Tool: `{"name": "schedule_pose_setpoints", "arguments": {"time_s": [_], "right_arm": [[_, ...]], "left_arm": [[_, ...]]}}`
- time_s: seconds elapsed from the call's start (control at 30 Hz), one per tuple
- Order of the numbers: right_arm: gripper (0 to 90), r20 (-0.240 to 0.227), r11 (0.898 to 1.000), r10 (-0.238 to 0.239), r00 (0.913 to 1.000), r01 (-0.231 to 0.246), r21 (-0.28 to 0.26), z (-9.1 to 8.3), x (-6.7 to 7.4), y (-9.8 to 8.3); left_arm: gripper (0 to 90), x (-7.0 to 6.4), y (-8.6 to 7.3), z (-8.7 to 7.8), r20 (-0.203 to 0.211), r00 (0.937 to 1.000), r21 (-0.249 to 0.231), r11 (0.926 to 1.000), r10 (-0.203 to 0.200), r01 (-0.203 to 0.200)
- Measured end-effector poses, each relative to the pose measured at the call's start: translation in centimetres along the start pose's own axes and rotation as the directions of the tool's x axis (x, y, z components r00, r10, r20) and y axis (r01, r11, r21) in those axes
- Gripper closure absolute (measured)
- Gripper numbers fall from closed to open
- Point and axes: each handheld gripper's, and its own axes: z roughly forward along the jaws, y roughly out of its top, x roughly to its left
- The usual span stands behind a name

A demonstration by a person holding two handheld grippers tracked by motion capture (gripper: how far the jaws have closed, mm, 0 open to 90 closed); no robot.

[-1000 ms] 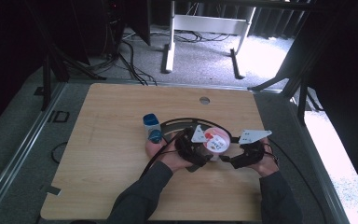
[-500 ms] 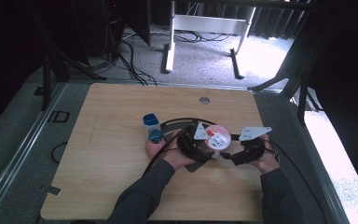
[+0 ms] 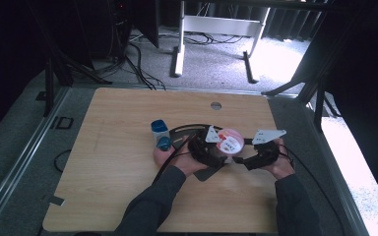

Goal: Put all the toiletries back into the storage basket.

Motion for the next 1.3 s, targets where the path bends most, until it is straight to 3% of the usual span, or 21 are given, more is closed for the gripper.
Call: {"name": "schedule_pose_setpoints", "arguments": {"time_s": [0.77, 1.0, 1.3], "right_arm": [[19.1, 0.008, 0.999, 0.029, 0.9996, -0.029, 0.04, 0.7, -2.1, 0.3], [19.6, 0.015, 0.998, 0.038, 0.9992, -0.039, 0.046, 1.3, -2.7, 0.4], [19.6, 0.029, 0.996, 0.039, 0.9988, -0.042, 0.079, 2.0, -3.1, 0.5]], "left_arm": [[17.3, 0.8, 0.9, 1.7, -0.048, 0.9987, 0.011, 0.9998, -0.019, 0.019], [17.3, 1.5, 0.7, 2.2, -0.051, 0.9974, 0.002, 0.9987, -0.051, 0.051], [17.3, 2.0, 0.5, 2.9, -0.052, 0.9966, 0.012, 0.9979, -0.064, 0.064]]}}
